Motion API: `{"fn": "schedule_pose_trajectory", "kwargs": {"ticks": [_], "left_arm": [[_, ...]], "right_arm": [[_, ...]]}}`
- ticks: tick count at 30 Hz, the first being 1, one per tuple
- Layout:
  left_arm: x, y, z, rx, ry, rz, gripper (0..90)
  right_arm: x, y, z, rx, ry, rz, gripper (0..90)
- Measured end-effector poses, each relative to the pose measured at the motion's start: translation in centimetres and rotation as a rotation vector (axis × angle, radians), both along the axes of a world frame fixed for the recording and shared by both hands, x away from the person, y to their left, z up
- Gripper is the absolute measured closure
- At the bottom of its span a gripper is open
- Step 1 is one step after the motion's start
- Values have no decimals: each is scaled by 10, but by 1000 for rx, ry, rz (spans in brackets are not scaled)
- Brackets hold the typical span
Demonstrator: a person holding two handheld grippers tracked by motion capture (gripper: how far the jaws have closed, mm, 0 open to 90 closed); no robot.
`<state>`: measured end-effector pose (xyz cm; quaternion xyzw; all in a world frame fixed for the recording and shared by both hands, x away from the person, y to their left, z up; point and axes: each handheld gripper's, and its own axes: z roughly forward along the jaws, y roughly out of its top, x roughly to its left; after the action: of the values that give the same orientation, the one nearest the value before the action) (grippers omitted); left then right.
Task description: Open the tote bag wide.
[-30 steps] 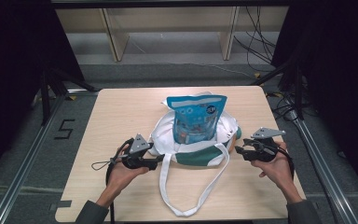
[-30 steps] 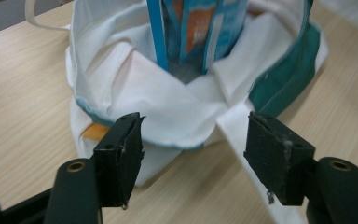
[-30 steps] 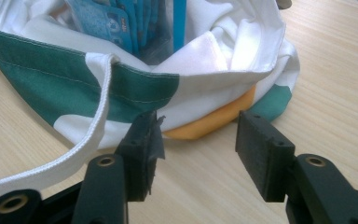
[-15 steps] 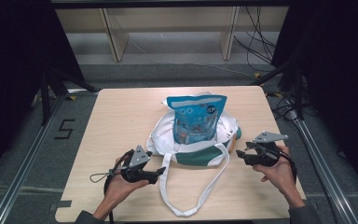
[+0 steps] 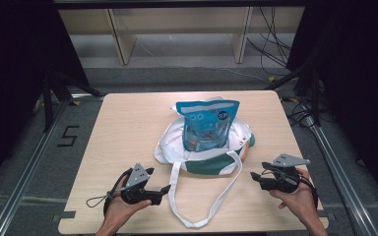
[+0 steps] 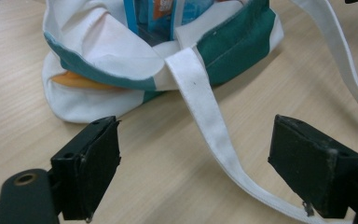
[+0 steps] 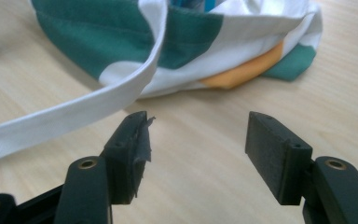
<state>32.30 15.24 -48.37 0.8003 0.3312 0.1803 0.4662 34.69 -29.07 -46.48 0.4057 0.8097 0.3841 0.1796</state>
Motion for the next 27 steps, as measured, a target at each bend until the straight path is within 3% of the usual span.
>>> {"fn": "schedule_pose_trajectory", "kwargs": {"ticks": [1,4,6,9,11,12,13,14,15,17,18,19,20,21,22,24,25,27], "left_arm": [[-5,-1,-2,-28,24,12,152],[-9,-1,-2,-11,24,-1,152],[-12,0,-2,11,1,-11,152],[-17,1,-3,-8,14,3,152],[-18,4,-2,22,-3,-5,152],[-21,3,-3,0,12,13,152],[-20,4,-3,17,-7,-2,152],[-24,4,-4,12,10,12,152],[-23,6,-3,36,-10,-6,152],[-27,4,-5,22,18,6,152],[-29,3,-6,22,19,3,152],[-29,3,-6,36,12,-5,152],[-32,1,-8,27,34,4,151],[-34,0,-9,29,37,-4,151],[-36,-1,-9,39,39,-8,151],[-40,-4,-10,30,45,-20,151],[-41,-3,-10,61,38,-31,151],[-44,-6,-11,49,36,-25,151]], "right_arm": [[-3,0,-1,2,5,2,403],[-12,2,-5,14,33,-9,399],[-14,1,-8,2,17,15,395],[-22,2,-9,3,26,16,389],[-25,3,-10,1,29,29,384],[-29,4,-11,12,28,25,380],[-30,4,-12,8,16,44,374],[-33,5,-12,11,36,32,366],[-36,6,-14,11,26,42,356],[-42,10,-15,18,53,35,332],[-42,9,-16,0,25,46,313],[-46,12,-17,6,55,28,306],[-46,12,-18,-3,35,38,303],[-51,15,-17,15,79,12,297],[-50,14,-19,1,57,31,295],[-54,15,-20,6,75,28,294],[-54,14,-22,-16,54,42,293],[-59,16,-22,-2,86,35,289]]}}
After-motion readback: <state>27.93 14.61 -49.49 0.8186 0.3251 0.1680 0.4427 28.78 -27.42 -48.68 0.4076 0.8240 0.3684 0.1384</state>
